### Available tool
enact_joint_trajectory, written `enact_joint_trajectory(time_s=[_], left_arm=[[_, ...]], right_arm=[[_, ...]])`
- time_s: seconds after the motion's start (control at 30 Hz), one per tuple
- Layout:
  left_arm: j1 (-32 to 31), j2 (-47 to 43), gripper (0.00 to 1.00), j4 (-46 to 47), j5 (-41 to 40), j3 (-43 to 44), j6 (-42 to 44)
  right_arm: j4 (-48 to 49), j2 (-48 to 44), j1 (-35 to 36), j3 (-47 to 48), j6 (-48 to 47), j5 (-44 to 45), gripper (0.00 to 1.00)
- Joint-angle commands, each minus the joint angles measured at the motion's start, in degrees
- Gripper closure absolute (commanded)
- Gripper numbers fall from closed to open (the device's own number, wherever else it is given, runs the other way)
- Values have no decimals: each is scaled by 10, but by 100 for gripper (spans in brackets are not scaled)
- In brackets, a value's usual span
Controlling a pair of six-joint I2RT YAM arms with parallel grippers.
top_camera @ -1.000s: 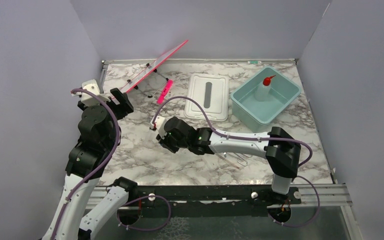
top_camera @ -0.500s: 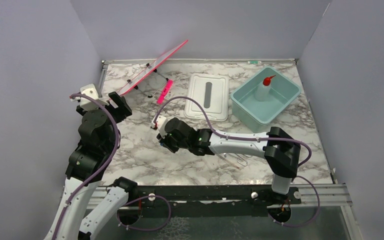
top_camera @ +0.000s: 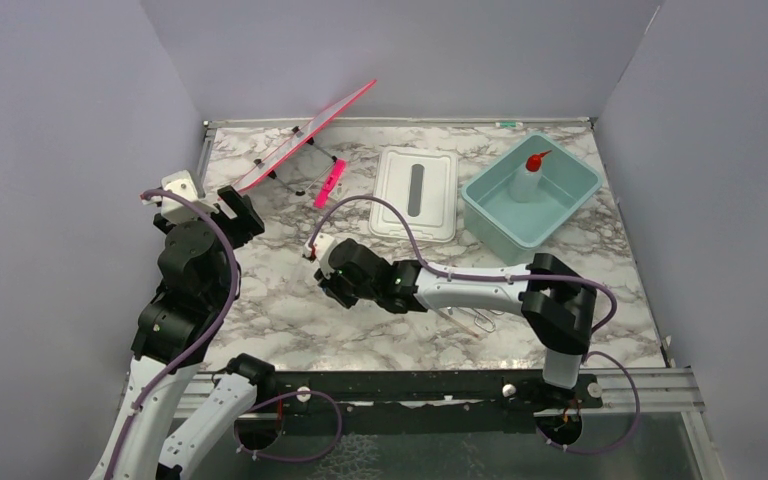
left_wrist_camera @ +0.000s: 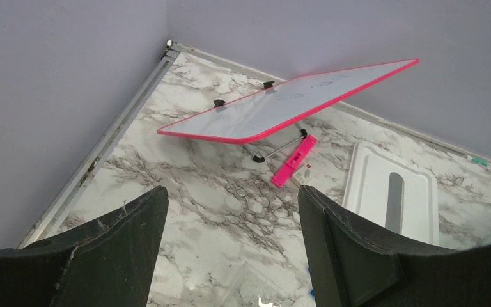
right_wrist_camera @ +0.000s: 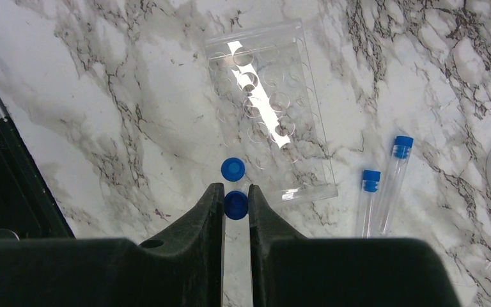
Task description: Organize the chemistry lab equipment
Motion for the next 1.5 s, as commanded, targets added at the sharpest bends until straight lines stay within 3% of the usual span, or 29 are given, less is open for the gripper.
enact_joint_trajectory(time_s=[0.0,0.3,0.53,0.7,1.0,1.1,1.2,1.47], left_arm=[[1,-6,23,3,-12,-5,2],[1,-6,23,3,-14,-9,3],[1,-7,23,3,-14,-10,5],[1,-8,23,3,-13,-10,3],[1,-1,23,4,35,-14,-21],[1,4,21,8,73,-18,-30],[1,8,5,14,115,-26,-32],[1,3,2,30,190,-52,-22]], right_arm=[[16,19,6,-8,11,18,84],[23,26,6,-13,15,26,76],[16,1,6,-15,32,23,51],[2,-41,6,-6,50,24,44],[-66,-88,-39,30,150,109,46],[-102,-69,-70,38,187,101,50],[-136,-37,-93,56,214,85,52],[-216,79,-120,145,215,69,52]])
